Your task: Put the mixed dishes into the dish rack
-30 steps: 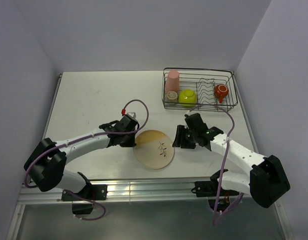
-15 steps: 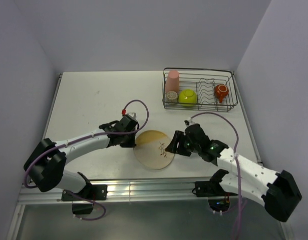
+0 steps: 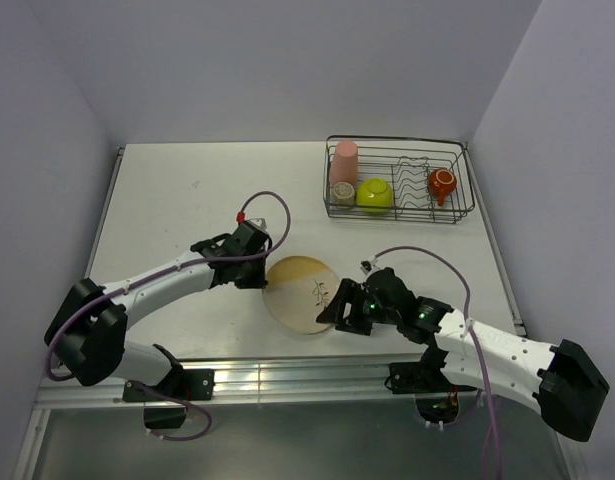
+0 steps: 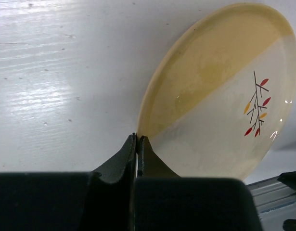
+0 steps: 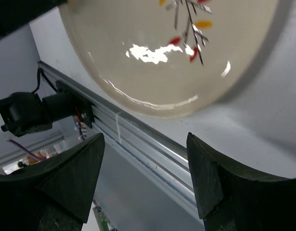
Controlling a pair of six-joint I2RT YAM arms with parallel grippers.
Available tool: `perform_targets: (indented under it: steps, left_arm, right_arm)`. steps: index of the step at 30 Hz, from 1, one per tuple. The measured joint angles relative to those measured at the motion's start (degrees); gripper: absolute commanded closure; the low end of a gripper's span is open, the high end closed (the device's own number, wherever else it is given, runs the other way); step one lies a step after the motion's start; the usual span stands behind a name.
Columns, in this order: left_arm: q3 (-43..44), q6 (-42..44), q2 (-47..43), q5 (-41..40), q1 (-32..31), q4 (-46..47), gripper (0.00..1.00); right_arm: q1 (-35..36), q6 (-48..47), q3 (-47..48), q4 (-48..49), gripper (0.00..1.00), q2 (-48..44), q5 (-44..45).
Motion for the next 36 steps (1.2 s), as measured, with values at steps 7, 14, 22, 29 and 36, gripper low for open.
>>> perform_targets:
  steps: [7,14,22,29,36]
  left_arm:
    - [0.00,1.33,-2.58,0.24,4.66,-2.19,1.00]
    - [0.00,2.10,-3.39,0.33,6.08,-3.04,1.00]
    - [-0.04,2.03,-4.90,0.44,6.14,-3.23,1.00]
    - [-0.63,1.95,-6.93,0.52,6.25,-3.30,1.00]
    - [-1.97,1.88,-7.37,0.68,6.54,-3.28,1.00]
  right_arm:
    - [1.66,4.57,-3.17,4.81,0.23,1.79,-1.38]
    - [6.34,13.14,-8.44,17.14,0.23,6.60,-0.48]
    - [12.70,25.66,-11.30,31.28,0.23,12.83,7.74]
    - [16.22,36.68,-13.20,48.37,0.23,24.76,13.84]
    - [21.27,46.38,-15.30,77.29,0.21,44.70,20.59]
